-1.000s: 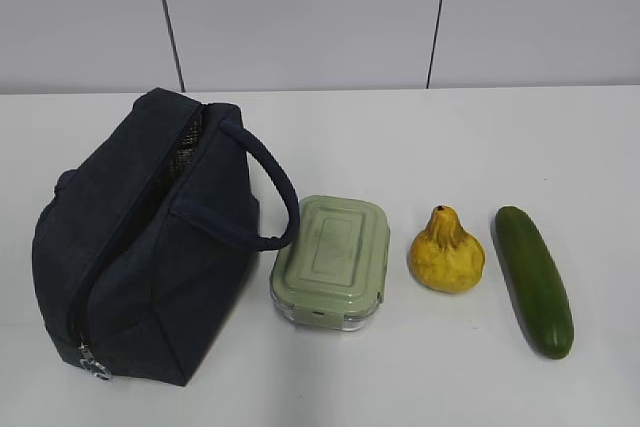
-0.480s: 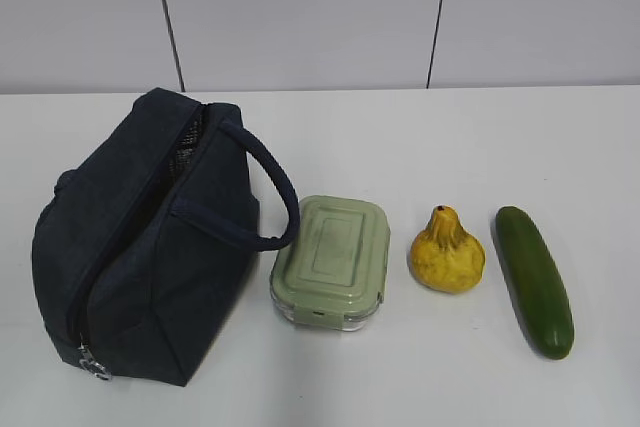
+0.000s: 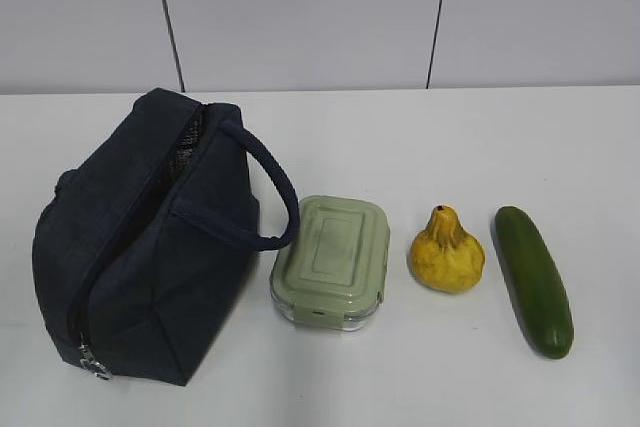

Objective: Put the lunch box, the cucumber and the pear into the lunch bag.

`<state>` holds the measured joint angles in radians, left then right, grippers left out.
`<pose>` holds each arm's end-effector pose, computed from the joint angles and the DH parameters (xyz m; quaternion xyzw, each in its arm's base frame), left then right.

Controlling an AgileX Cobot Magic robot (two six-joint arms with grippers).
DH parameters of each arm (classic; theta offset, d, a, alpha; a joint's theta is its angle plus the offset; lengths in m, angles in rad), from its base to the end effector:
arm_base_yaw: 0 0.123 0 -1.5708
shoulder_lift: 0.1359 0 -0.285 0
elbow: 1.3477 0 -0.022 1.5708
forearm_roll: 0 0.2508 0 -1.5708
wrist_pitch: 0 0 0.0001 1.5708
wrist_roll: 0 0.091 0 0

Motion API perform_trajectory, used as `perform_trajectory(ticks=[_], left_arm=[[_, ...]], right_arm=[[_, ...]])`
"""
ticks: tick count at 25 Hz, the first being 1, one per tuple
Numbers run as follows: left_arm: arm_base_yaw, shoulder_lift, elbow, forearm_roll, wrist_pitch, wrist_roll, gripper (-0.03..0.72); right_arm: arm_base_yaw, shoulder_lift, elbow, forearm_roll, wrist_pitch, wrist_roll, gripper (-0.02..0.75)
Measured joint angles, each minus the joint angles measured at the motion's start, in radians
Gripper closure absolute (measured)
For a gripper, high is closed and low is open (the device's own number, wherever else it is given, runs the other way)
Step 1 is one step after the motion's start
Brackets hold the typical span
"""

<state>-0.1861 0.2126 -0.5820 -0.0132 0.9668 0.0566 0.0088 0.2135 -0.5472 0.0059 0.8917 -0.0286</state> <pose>0.0263 -0.0060 0.3061 0.1039 0.8564 -0.0393 0.5043 0.0332 0.0007 0.3018 -0.0156 0.8524 -0.0023 0.5227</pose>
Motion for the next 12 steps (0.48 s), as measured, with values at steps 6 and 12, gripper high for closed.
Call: perform_trajectory(ticks=[6, 12], left_arm=[[-0.008, 0.343, -0.103, -0.192, -0.112, 0.100, 0.411], [-0.008, 0.616, -0.199, -0.436, -0.109, 0.338, 0.365]], right_arm=[[0.000, 0.375, -0.057, 0.047, -0.157, 0.000, 0.262], [0.000, 0.610, -0.131, 0.060, -0.181, 0.000, 0.262]])
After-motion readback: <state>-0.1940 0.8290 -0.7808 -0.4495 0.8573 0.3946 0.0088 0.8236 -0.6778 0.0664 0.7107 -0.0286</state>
